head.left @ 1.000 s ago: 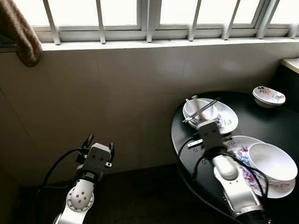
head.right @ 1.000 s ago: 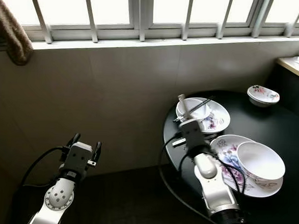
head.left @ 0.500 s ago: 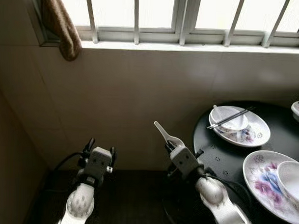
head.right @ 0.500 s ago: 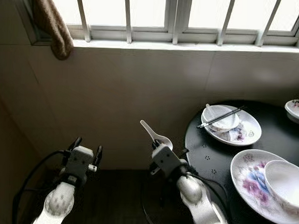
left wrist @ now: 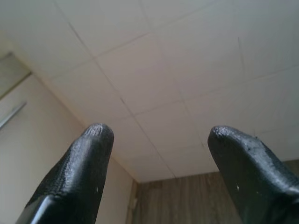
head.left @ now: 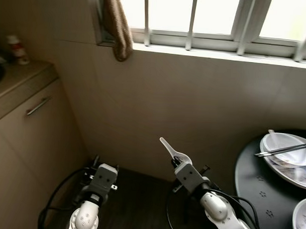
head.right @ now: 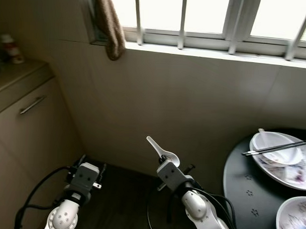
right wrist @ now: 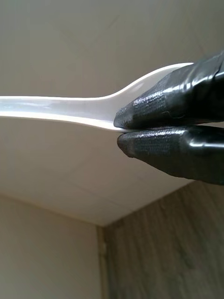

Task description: Kitchen organization

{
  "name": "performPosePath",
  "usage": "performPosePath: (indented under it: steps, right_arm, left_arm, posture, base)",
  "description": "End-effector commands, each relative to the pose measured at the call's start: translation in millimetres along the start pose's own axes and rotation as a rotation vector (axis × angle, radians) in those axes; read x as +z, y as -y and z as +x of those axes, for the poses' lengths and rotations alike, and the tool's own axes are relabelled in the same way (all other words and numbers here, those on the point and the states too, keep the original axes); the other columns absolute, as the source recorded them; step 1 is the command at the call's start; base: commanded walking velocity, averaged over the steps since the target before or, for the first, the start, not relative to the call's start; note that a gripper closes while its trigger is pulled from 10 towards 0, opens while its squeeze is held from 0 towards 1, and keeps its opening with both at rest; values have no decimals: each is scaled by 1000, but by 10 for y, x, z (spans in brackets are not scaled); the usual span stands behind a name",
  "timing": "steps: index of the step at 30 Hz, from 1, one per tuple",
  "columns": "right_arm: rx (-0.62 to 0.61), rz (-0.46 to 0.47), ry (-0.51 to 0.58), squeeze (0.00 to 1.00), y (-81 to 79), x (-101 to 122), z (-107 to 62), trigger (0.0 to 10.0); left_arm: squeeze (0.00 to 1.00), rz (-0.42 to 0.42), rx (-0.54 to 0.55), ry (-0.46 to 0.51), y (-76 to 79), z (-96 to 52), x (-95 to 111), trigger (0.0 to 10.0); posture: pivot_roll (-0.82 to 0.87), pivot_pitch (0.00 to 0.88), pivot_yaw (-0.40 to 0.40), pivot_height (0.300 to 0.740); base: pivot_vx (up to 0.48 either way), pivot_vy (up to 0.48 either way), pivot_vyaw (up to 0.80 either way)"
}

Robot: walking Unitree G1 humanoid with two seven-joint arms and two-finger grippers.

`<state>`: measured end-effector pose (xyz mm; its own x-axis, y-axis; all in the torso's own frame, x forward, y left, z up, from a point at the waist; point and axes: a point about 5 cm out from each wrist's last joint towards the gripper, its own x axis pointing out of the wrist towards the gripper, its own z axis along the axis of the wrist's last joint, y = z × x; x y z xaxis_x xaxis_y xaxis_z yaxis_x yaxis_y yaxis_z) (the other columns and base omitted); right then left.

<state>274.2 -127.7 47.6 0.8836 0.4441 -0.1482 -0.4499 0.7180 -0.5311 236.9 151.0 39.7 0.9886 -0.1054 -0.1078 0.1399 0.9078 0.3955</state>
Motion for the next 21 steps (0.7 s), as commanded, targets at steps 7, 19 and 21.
performPosePath:
  steps: [7, 19, 21]
  right_arm:
    - [-36, 2, 15, 0, 36, 22, 53, 0]
    - [-119, 35, 30, 0, 135, 71, 121, 10000]
    - [-131, 37, 48, 0, 155, 104, 134, 10000]
  left_arm:
    - [0, 17, 12, -10, -63, 10, -8, 10000]
    - [0, -22, 38, 27, -111, 2, 42, 10000]
    - [0, -31, 55, 44, -133, 1, 67, 10000]
  posture:
    - [-28, 0, 2, 740]
    - [-21, 0, 3, 740]
    - [-21, 0, 3, 740]
  base:
    - [0, 0, 800]
    - [0, 0, 582]
    - [144, 0, 0]
